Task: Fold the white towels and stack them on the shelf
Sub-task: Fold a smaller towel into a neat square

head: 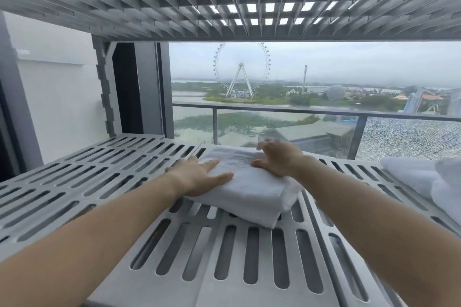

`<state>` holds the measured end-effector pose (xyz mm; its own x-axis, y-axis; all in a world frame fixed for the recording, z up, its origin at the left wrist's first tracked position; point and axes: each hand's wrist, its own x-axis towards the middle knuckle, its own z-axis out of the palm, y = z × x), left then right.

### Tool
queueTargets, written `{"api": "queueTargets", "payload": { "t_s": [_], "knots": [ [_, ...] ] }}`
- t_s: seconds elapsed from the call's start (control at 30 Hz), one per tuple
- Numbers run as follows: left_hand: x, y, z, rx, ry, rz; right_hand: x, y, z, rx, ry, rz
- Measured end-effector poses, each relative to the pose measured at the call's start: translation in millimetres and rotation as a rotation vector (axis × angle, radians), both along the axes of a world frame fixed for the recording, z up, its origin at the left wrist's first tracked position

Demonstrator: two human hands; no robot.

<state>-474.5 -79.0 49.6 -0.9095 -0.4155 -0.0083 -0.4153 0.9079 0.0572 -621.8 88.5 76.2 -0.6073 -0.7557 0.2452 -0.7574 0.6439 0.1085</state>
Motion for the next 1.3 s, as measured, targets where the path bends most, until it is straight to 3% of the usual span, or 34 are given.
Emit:
{"api": "queueTargets", "payload": {
  "t_s": [0.13, 0.3, 0.5, 0.67, 0.87, 0.93, 1.03, 1.23, 1.3],
  "knots": [
    [26.2, 4.5, 2.4, 0.005, -0.021, -0.017, 18.9, -9.0, 8.6, -0.042, -0.050, 0.100],
    [54.4, -1.5, -3.5, -0.030, 0.074, -0.139, 60.5, -13.3, 9.6, 0.017, -0.248, 0.231],
    [54.4, -9.1, -10.7, -0.116, 0.255, -0.232, 87.3, 3.8, 1.2, 0.093, -0.225, 0.221],
    [51.7, -8.5, -11.4, -0.066, 0.425, -0.217, 94.9, 14.3, -10.0, 0.067, -0.127, 0.169],
    [56.7, -24.4, -13.9, 0.303, 0.741, -0.055, 91.8, 13.7, -21.3, -0.064, 0.061, 0.027],
    [61.8, -31.0, -17.0, 0.328, 0.681, -0.097, 90.0, 12.4, -26.0, -0.071, 0.111, 0.009],
    [67.6, -38.6, -24.6, 0.175, 0.539, -0.167, 88.8, 10.4, -35.7, -0.096, 0.141, -0.007],
    [70.5, -42.6, -28.6, 0.257, 0.573, -0.078, 99.0, 12.4, -37.4, -0.107, 0.383, -0.023],
    [67.0, -38.8, -25.4, 0.194, 0.550, -0.120, 102.2, 14.3, -33.1, -0.082, 0.437, -0.102]
  ]
}}
